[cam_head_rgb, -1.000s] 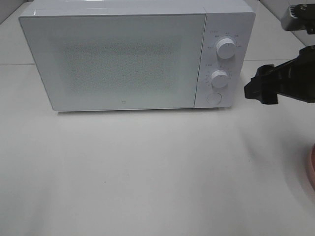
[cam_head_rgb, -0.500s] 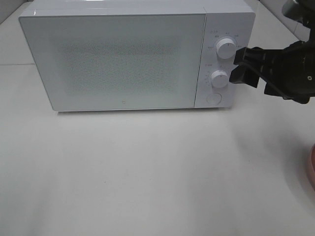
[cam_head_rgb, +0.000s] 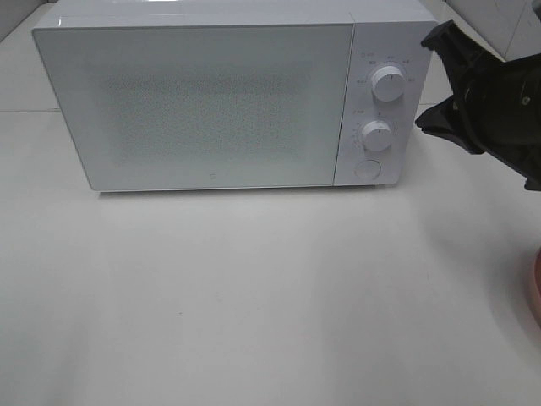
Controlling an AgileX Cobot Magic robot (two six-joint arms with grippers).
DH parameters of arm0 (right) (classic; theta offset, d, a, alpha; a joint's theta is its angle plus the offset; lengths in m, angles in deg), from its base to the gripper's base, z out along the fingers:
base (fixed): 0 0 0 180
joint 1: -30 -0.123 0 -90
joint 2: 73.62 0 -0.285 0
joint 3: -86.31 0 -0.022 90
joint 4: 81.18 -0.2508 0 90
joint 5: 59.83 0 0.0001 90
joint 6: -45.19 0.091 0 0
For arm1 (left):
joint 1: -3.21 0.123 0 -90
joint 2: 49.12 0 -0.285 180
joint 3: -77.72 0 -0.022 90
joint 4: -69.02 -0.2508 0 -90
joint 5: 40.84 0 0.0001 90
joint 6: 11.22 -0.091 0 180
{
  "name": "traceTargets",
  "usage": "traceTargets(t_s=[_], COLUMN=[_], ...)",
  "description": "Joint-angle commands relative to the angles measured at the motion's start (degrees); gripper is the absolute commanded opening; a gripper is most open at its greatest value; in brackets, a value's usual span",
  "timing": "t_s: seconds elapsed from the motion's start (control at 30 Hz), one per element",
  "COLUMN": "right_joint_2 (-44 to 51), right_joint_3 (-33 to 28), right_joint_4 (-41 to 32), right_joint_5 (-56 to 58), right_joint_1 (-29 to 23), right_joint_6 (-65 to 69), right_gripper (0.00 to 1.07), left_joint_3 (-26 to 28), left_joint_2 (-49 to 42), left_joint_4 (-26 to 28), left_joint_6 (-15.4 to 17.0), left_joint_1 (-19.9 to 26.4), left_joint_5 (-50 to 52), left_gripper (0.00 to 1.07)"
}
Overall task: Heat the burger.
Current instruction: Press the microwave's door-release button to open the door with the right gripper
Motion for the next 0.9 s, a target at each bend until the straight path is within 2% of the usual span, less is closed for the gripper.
traceTargets(t_s=[0.03, 0.3, 0.37, 0.57, 0.9], right_joint_2=[-0.06, -0.06, -0.06, -1.15, -7.68], right_joint_3=[-0.29, -8.94, -13.52, -19.42, -23.78], right_joint_4=[0.06, 0.06, 0.0, -2.69, -2.98], right_joint_5=[-2.52, -19.37, -25.61, -34.49, -41.2], right_joint_1=[-0.17, -0.17, -0.17, -0.17, -0.17], right_joint_6=[3.27, 13.87, 16.96, 19.94, 26.07], right_gripper=[0.0, 0.0, 0.0, 0.0, 0.0], left_joint_3=[-0.06, -0.06, -0.06, -0.06, -0.06], left_joint_2=[-0.92, -0.92, -0.92, -0.92, -0.92], left_joint_4=[-0.11, -0.11, -0.11, -0.11, -0.11], left_joint_6=[0.0, 0.0, 0.0, 0.0, 0.0], left_joint_1=[0.11, 0.11, 0.11, 0.11, 0.11], left_joint_5=[0.34, 0.34, 0.34, 0.34, 0.34], left_gripper=[1.0, 1.0, 1.0, 1.0, 1.0])
